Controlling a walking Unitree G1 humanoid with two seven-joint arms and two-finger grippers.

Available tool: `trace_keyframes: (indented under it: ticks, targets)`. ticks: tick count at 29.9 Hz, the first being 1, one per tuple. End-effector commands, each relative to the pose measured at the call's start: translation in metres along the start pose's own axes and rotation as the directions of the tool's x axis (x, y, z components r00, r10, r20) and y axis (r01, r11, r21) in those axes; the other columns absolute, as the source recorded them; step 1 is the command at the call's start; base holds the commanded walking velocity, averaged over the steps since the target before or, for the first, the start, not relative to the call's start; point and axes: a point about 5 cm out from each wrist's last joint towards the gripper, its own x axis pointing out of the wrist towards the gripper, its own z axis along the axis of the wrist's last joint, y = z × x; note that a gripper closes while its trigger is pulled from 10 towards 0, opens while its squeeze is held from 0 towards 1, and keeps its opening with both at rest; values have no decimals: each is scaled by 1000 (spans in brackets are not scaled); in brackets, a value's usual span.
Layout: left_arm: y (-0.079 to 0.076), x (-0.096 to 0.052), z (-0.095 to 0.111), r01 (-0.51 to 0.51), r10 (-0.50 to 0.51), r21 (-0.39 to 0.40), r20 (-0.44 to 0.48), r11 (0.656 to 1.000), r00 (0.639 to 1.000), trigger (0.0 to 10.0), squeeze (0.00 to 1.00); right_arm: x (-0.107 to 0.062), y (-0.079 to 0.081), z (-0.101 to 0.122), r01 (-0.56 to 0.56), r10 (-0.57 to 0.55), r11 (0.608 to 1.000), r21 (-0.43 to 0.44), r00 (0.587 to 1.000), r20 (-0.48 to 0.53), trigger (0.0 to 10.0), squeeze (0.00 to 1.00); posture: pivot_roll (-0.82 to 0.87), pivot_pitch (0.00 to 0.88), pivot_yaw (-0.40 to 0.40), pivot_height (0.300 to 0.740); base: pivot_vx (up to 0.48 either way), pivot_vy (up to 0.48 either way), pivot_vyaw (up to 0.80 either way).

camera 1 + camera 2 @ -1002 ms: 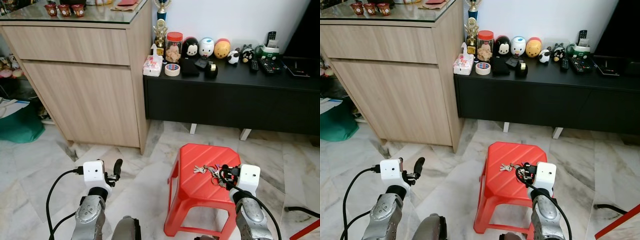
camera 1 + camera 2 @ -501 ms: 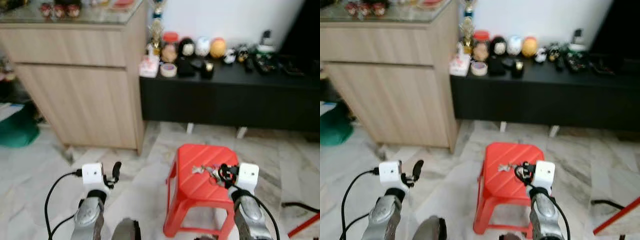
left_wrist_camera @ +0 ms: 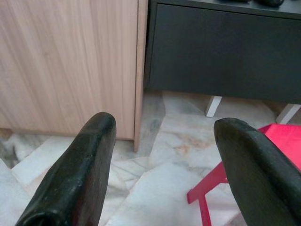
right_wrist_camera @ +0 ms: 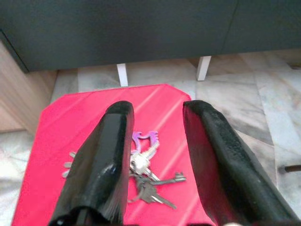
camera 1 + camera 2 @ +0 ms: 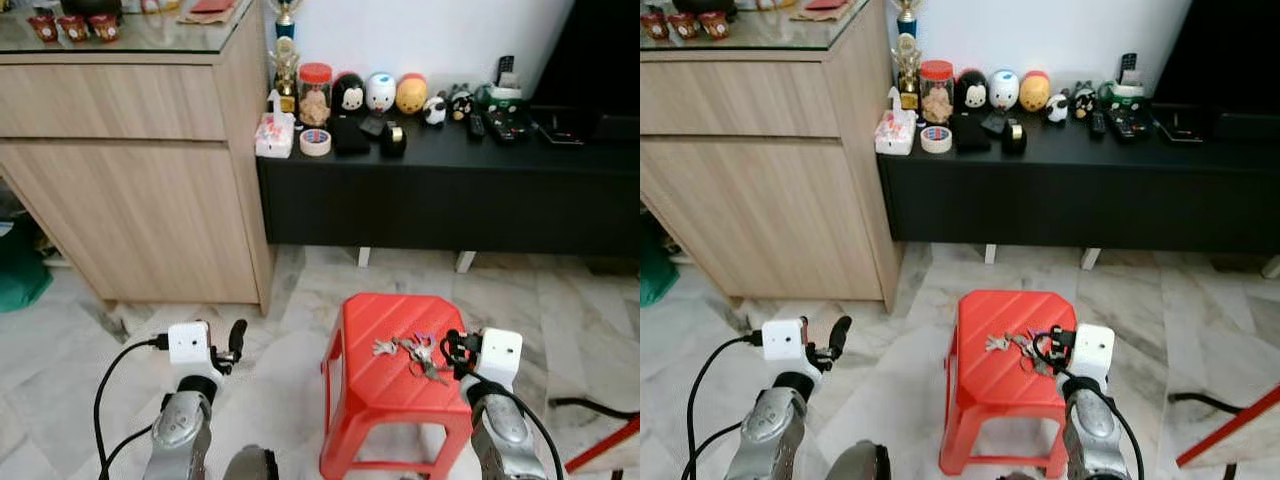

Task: Hang keys on a hook

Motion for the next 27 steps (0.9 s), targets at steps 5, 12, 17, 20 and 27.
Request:
trace_keyframes:
  ticks: [5,12,17,20,27]
  targets:
    - [2,-2,-3,3,-3,6,-18,1000,1000,10000,0,0,0,-1,-2,2,1000,0,1000,0,10000,0,-9,43,-12,646,268,0,0]
    - [3,-3,-4,5,-5,11,-21,1000,1000,10000,0,0,1,-2,-9,9,1000,1,1000,-6,10000,0,-5,44,-12,646,271,0,0]
    - [2,-4,-4,7,-7,9,-23,1000,1000,10000,0,0,1,-2,-11,11,1000,0,1000,-9,10000,0,-5,46,-14,646,272,0,0]
    - [1,-3,-4,10,-10,8,-23,1000,1000,10000,0,0,1,-2,-12,12,1000,-1,1000,-10,10000,0,-5,46,-14,646,275,0,0]
    - [0,-4,-5,14,-14,5,-27,1000,1000,10000,0,-1,-1,-6,-9,8,1000,-10,999,-31,10000,0,-8,46,-15,646,230,0,0]
